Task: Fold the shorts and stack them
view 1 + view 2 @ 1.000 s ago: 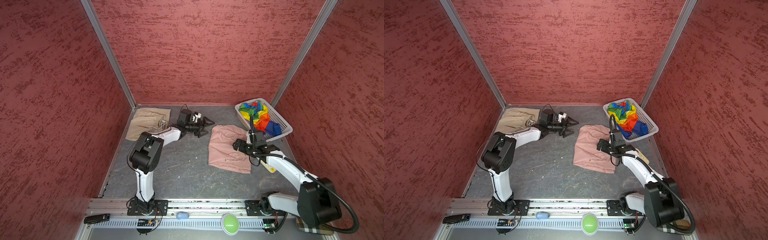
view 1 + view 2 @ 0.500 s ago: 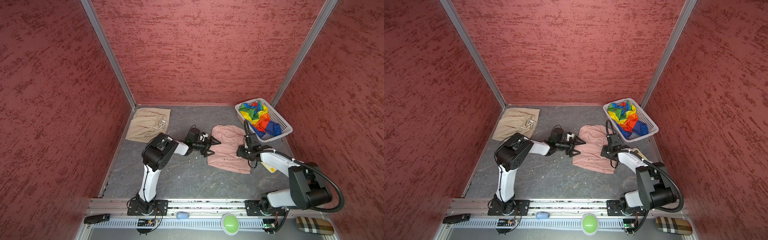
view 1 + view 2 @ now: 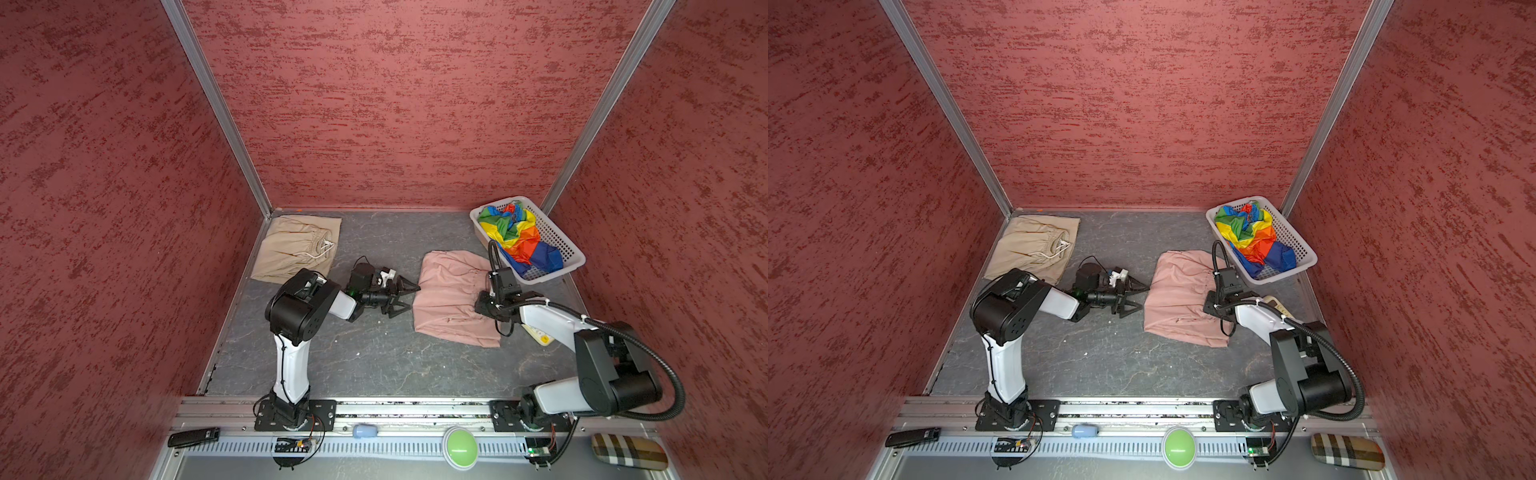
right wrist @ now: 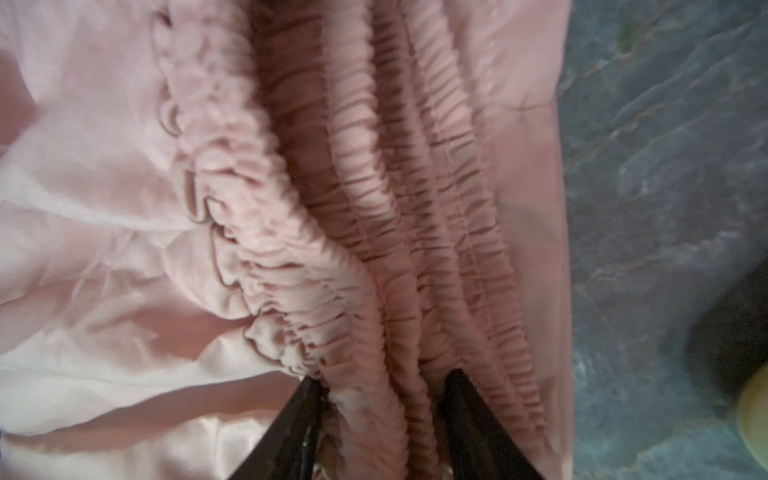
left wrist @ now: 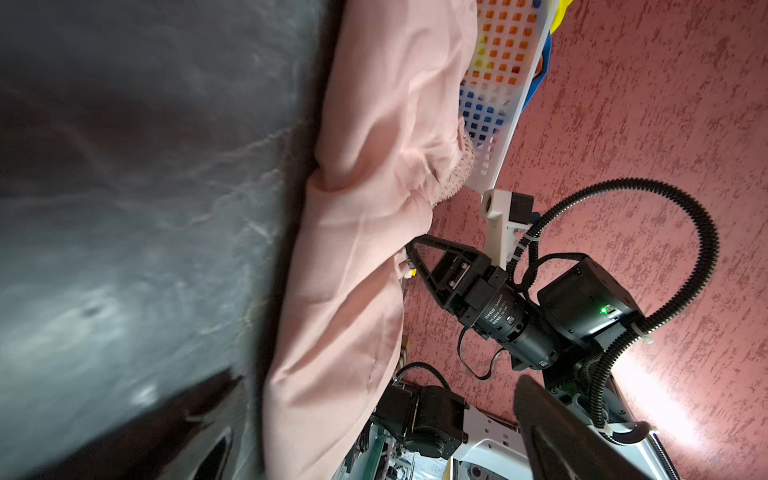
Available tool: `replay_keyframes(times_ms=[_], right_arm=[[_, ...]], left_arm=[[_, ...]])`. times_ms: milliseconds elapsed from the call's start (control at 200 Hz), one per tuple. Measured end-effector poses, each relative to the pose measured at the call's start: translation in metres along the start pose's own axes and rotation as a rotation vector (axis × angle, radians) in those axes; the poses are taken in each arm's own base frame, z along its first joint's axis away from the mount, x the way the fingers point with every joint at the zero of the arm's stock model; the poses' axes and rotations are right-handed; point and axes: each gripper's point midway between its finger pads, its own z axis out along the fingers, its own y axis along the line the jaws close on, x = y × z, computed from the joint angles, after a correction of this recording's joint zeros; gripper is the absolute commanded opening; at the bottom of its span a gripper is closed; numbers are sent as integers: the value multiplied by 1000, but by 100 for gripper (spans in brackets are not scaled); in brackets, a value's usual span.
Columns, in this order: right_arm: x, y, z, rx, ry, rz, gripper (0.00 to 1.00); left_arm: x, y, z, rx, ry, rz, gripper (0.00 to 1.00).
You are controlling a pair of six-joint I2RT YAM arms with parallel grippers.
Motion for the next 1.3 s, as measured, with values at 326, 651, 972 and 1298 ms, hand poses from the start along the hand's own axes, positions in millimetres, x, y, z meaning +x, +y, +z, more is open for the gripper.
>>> replay_keyframes(times_ms=[326, 651, 972, 1298], right_arm=[[-16, 19, -38, -77, -50, 1, 99], [-35, 24, -73, -111, -124, 15, 99], [-38, 18, -80, -116, -134, 39, 99], [-39, 18, -80, -127, -130, 45, 99]], left_arm=[[-54, -63, -1, -299, -59, 307, 99], [-27, -10, 50, -522, 142, 389, 94], [-5, 3, 81, -528, 213, 403, 29], [-13, 17, 69, -615, 209, 424, 0]])
